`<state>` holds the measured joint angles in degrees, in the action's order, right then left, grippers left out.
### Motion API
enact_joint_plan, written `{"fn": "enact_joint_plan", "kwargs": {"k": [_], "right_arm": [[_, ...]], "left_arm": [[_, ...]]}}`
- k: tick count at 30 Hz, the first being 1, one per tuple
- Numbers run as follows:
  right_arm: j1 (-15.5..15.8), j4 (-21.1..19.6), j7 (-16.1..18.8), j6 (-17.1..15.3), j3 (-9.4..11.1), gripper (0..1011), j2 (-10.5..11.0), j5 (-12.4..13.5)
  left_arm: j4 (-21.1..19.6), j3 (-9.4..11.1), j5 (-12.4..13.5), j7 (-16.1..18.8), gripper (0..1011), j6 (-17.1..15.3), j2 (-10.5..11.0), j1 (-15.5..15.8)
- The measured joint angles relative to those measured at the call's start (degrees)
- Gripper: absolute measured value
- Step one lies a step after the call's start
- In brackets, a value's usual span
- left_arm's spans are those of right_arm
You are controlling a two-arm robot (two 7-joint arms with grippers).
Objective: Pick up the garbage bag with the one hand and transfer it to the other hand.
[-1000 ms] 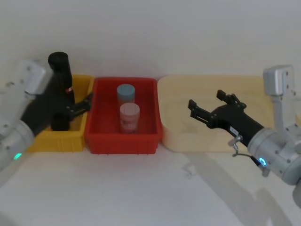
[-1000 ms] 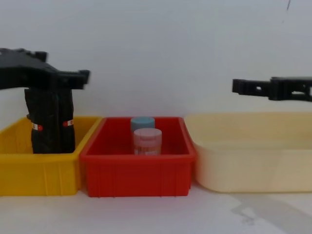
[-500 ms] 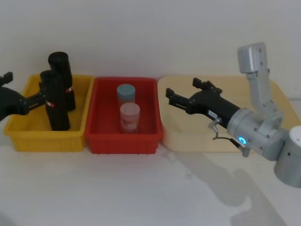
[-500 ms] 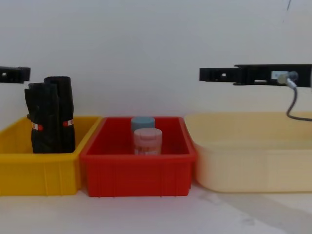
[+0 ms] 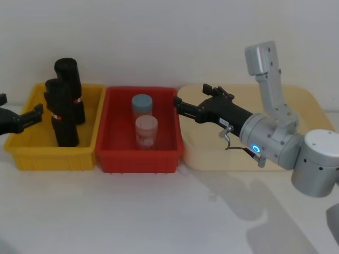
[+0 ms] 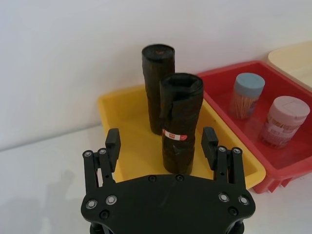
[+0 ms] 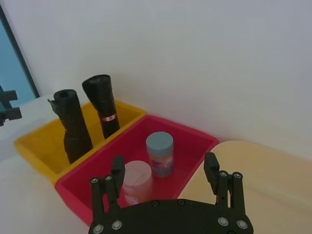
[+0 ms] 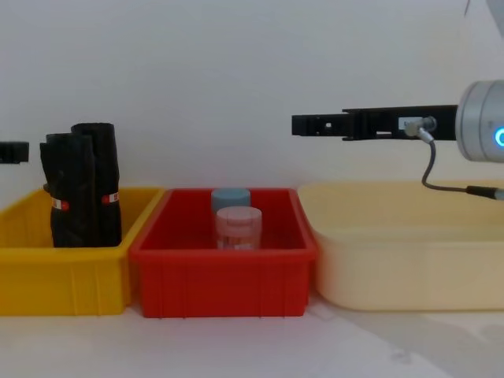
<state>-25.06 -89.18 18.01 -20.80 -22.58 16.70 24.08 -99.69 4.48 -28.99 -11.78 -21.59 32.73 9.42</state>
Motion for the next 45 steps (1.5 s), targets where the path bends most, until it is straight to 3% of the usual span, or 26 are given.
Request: {"fn": "enact_joint_plan", "kwargs": {"k": [17, 29, 45], "right_arm": [[-2.56, 4.13, -1.21, 2.36, -1.45, 1000, -1.19, -2.66], [-3.42, 6.02, -1.32, 3.97, -1.04, 1000, -1.93, -3.51], [-5.0, 9.22, -0.41, 5.3, -0.15, 1000, -2.75, -3.66]], "left_arm": [[8.87, 3.16, -0.65, -1.6, 1001, 1.91, -3.19, 5.57], [14.51, 5.91, -0.29, -5.03, 1001, 5.14, -4.83, 10.33], [22.4, 8.83, 1.52, -6.86, 1001, 8.41, -7.5, 16.53]]}}
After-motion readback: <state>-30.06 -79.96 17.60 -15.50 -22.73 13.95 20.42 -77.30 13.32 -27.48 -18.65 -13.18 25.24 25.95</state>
